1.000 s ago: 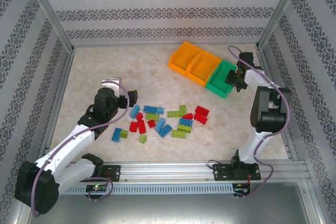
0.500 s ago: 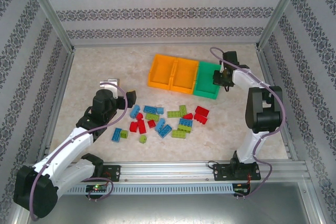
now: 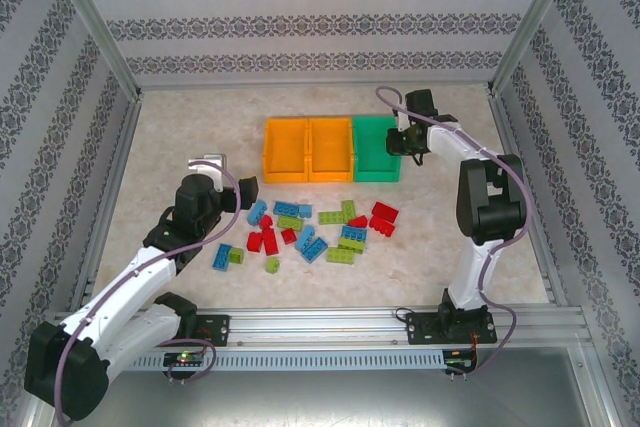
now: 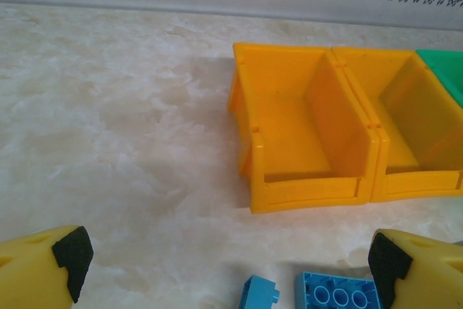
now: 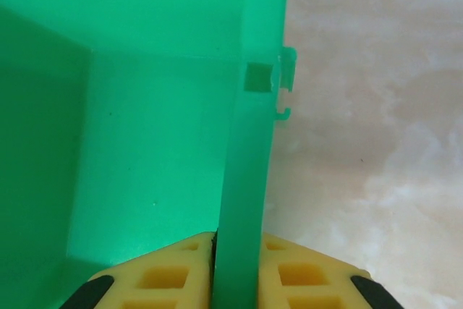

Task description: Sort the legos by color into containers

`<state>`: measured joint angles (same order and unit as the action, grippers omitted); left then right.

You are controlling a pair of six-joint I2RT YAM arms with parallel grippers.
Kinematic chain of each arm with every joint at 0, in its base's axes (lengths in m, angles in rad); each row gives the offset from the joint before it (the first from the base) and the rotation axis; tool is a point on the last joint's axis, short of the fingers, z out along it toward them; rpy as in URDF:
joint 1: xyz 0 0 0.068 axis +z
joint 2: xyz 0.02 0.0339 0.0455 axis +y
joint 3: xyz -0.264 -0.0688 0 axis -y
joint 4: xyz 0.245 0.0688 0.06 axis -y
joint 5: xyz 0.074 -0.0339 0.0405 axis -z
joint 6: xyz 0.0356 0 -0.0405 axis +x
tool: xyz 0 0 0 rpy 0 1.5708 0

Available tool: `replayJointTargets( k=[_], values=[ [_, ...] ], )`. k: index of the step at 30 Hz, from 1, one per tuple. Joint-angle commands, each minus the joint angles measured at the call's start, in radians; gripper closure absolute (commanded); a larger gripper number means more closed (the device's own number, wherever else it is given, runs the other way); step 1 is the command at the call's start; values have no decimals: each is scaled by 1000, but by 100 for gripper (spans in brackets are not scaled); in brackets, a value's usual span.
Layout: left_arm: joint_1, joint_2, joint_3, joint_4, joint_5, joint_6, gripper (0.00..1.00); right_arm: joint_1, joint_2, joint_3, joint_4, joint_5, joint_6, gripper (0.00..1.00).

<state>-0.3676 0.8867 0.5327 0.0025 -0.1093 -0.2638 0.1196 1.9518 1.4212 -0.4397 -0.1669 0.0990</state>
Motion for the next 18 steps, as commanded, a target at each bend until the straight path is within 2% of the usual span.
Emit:
replayJointTargets(
  k=[1,4,6,9,12,18],
  values=[
    [-13,-28,-14,-31,-17,-12,0,-11,31,50,-26,-65,-49,79],
    [-14,-32,-20,-33,-15,-12,0,-19,27,43,-15,-80,-44,67],
    [-13,-34,-22,-34,-15,-13,0,-21,10,33,-9,-80,-35,44],
    [-13,-36,-23,-35,-14,-15,0,-21,-54,-20,22,-68,-23,33],
    [-13,-35,-25,-28,-8,-18,0,-12,-158,-111,36,-61,-9,27],
    [-16,-21,-32,4,29,-31,0,47,-363,-344,-7,-28,45,25]
  ],
)
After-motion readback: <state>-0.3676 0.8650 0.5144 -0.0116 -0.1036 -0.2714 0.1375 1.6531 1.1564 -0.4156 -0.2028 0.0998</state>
